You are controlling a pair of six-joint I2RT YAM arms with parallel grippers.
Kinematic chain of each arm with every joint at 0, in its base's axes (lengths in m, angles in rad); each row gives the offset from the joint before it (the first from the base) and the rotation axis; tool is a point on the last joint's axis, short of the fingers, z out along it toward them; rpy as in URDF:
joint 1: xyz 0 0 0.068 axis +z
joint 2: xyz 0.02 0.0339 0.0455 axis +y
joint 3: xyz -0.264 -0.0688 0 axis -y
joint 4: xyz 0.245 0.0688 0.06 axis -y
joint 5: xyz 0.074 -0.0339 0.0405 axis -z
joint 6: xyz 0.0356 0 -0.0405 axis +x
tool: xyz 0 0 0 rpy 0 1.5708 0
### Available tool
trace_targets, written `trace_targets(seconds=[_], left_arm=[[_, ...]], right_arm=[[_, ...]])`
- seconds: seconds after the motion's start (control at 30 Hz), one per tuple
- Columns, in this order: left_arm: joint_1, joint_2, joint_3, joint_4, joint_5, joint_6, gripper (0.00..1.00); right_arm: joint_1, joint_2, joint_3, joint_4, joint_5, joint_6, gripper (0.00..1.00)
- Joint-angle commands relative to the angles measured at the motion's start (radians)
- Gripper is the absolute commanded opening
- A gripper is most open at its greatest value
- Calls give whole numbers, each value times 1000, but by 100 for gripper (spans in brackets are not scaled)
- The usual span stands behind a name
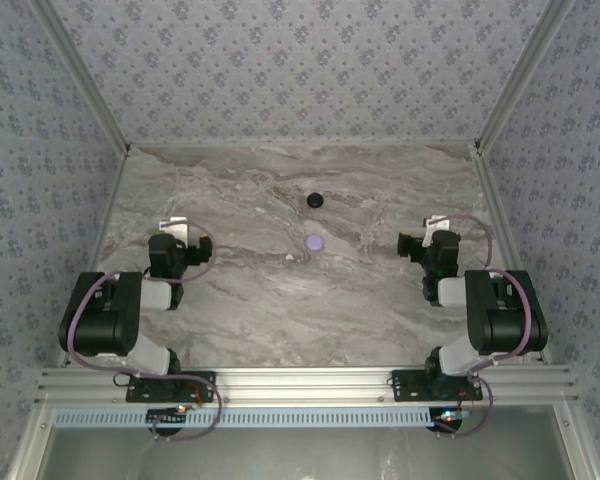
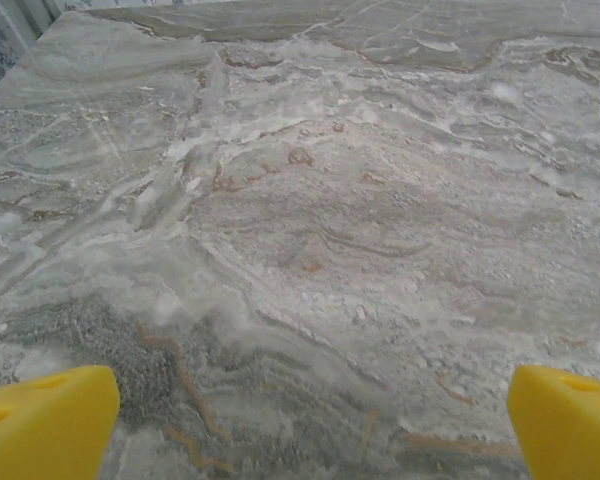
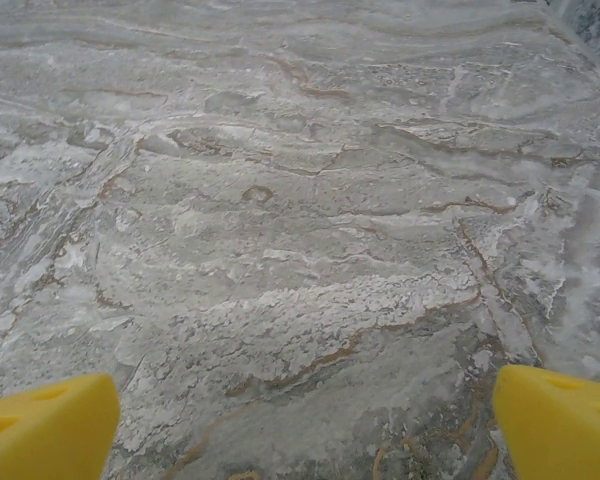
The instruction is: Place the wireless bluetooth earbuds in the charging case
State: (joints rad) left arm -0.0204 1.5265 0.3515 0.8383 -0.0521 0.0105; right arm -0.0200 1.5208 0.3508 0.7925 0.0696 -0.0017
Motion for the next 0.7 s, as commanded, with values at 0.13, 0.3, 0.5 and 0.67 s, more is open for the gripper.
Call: trace_targets(seconds=[0.13,0.3,0.5,0.67], left_arm=[[33,6,61,-28,4,-32,99],[34,5,60,-30,4,-32,99],[34,5,61,-29,4,-32,99],[34,6,63,-31,5,-32,99]], right_arm=[[-4,1,33,13,-13,-20,100],[-16,-1,41,-6,-49,-20,100],[-16,-2,41,-6,-50,-19,100],[-17,-2,41,-6,-51,-20,100]])
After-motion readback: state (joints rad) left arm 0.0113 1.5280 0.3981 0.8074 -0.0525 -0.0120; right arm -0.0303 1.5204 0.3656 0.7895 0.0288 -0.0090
